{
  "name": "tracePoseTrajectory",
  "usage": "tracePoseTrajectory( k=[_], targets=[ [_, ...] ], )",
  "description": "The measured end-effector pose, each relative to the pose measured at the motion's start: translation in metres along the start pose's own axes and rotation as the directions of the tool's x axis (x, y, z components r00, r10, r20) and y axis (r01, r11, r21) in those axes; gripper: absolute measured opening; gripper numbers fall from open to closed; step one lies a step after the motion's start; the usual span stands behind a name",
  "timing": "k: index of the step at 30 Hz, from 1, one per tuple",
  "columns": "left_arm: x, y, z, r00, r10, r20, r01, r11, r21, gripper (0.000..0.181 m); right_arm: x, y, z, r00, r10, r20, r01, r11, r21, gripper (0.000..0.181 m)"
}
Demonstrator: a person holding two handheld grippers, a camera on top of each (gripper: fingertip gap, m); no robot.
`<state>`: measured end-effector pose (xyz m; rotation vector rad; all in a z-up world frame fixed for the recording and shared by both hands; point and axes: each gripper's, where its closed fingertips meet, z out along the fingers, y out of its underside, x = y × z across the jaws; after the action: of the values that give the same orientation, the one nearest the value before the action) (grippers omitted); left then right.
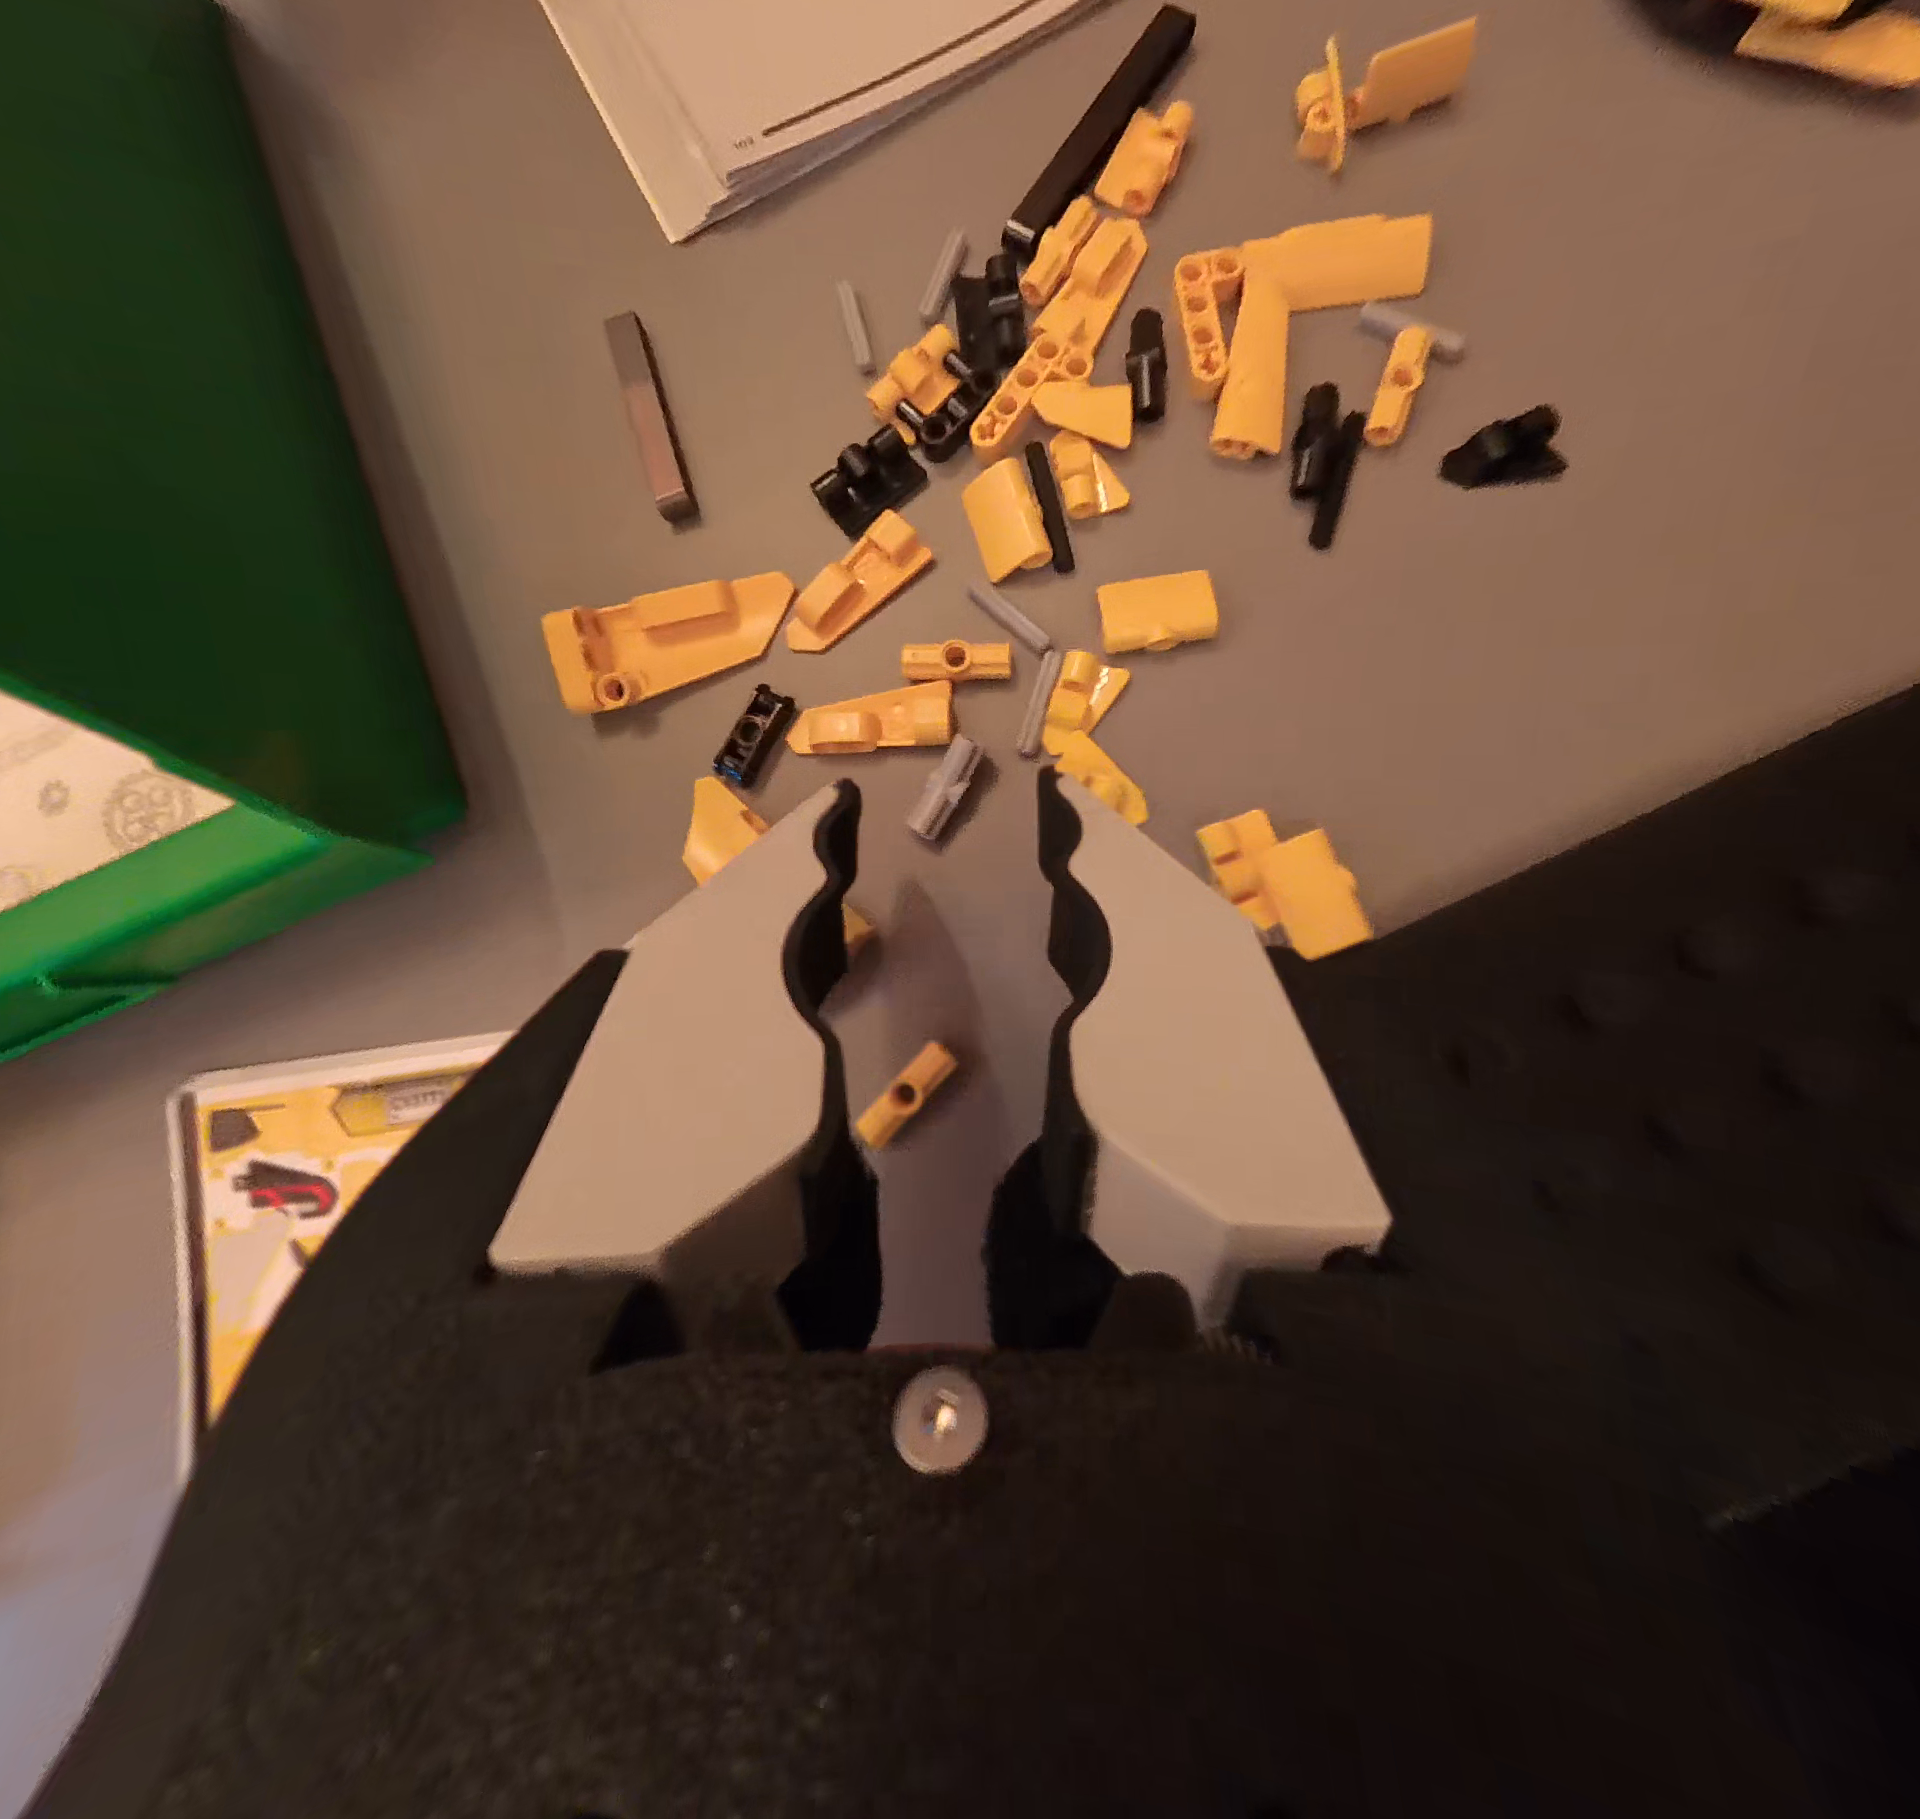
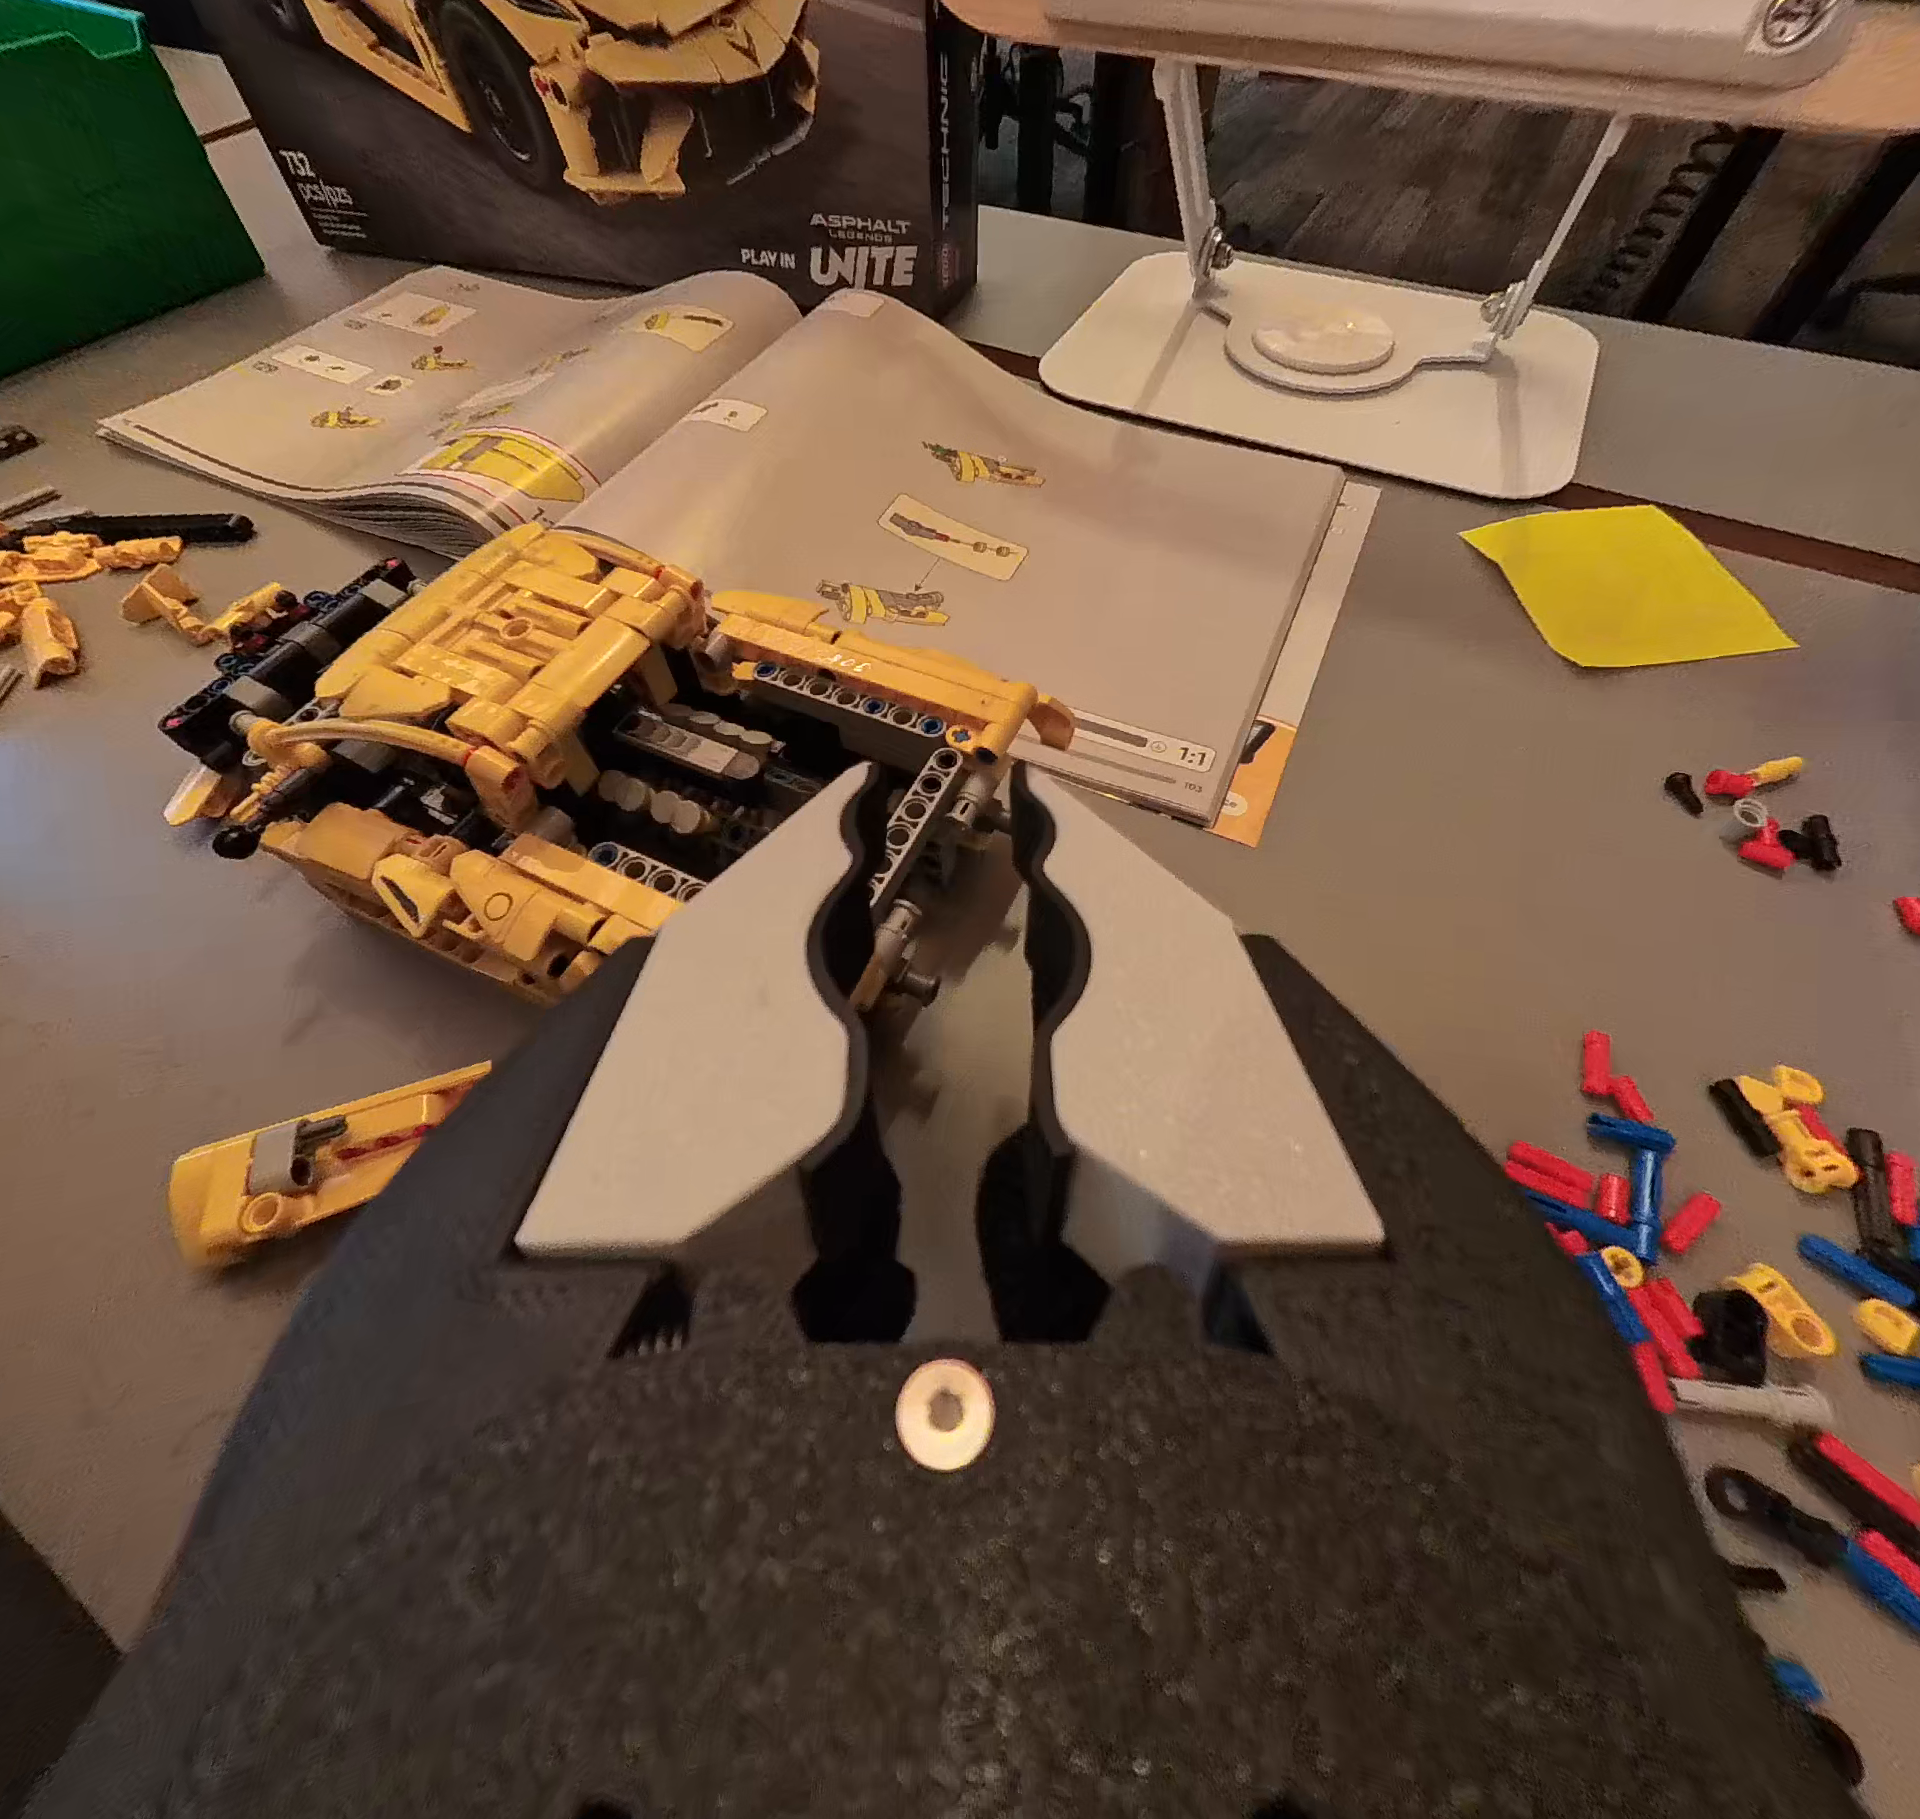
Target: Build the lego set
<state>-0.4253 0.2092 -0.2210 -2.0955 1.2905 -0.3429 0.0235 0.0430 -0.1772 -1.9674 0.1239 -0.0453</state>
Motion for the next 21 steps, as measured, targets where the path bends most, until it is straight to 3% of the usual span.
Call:
tracePoseTrajectory(
  k=[5,14,18,21],
  targets=[
    [0.002,0.004,0.015,0.991,0.123,-0.061,-0.122,0.992,0.008,0.017,-0.002,0.001,0.001,1.0,0.006,0.015,-0.006,1.0,-0.005,0.021],
    [0.009,0.004,0.015,0.981,0.115,-0.156,-0.115,0.993,0.008,0.007,-0.003,0.001,0.001,1.0,0.013,0.026,-0.013,1.0,-0.005,0.019],
    [0.043,-0.044,0.0,0.962,0.143,-0.234,-0.103,0.979,0.176,0.007,-0.003,-0.001,0.001,0.999,0.02,0.03,-0.02,1.0,0.004,0.018],
    [0.11,-0.103,-0.01,0.875,0.158,-0.458,0.017,0.935,0.355,0.007,-0.002,0.0,0.001,0.999,0.02,0.027,-0.021,1.0,0.004,0.02]
  ],
)
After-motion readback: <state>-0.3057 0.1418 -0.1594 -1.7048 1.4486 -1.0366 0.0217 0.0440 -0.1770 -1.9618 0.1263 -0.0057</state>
